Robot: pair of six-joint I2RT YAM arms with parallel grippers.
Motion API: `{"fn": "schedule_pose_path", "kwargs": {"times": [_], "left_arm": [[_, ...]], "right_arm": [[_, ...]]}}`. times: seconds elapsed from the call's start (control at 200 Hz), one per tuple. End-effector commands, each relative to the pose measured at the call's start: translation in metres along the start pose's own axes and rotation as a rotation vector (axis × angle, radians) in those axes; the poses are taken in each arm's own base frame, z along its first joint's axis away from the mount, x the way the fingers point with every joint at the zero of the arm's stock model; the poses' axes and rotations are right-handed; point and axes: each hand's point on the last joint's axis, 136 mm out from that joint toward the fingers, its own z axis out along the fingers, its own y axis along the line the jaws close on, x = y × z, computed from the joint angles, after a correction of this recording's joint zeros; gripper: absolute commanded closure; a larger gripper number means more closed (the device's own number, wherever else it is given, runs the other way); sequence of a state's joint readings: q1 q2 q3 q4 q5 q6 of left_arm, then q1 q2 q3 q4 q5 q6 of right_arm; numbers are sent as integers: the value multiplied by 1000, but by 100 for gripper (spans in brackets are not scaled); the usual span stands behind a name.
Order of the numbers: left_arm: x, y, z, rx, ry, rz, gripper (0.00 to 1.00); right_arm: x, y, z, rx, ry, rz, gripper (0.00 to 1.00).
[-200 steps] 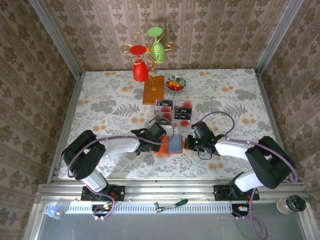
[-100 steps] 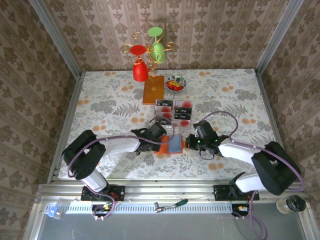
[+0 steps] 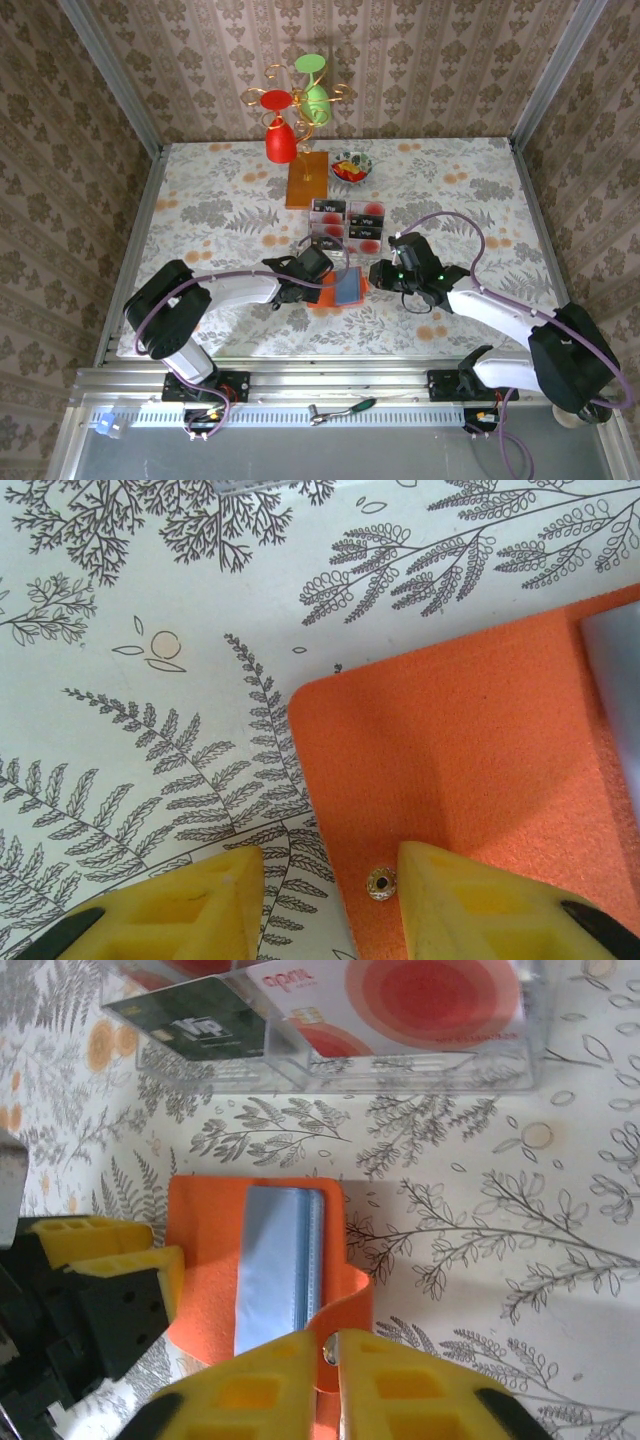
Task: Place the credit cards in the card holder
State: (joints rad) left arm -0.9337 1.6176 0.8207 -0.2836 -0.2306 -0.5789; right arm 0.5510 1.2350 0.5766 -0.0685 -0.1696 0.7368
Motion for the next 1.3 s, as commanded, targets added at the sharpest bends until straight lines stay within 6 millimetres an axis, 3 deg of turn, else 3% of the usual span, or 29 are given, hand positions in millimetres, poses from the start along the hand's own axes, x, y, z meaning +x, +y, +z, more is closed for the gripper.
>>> {"fn": "schedule_pose_path", "kwargs": {"times": [0.0, 0.155, 0.365, 0.455, 0.6, 0.815, 0.95, 1.05, 1.29], "left_arm": [[1, 6, 1, -33, 20, 24, 59], [1, 6, 1, -34, 20, 25, 59], [2, 5, 1, -33, 21, 25, 60], [2, 5, 1, -33, 21, 25, 59], [2, 5, 2, -34, 24, 26, 59], [4, 6, 3, -36, 28, 29, 60], [5, 6, 2, -37, 28, 29, 59], [4, 6, 3, -39, 28, 31, 60], [4, 6, 4, -40, 32, 31, 61]], "right_arm": [[-4, 6, -5, 15, -10, -41, 60], [2, 13, 4, 43, 27, -91, 39], [7, 7, 20, 84, 52, -98, 39], [7, 3, 24, 102, 54, -97, 44], [6, -3, 25, 111, 43, -83, 70], [10, -12, 29, 14, 52, 23, 92], [13, -8, 28, -76, 52, 68, 100], [14, -5, 26, -131, 50, 100, 100], [23, -27, 30, -66, 57, 129, 100]]}}
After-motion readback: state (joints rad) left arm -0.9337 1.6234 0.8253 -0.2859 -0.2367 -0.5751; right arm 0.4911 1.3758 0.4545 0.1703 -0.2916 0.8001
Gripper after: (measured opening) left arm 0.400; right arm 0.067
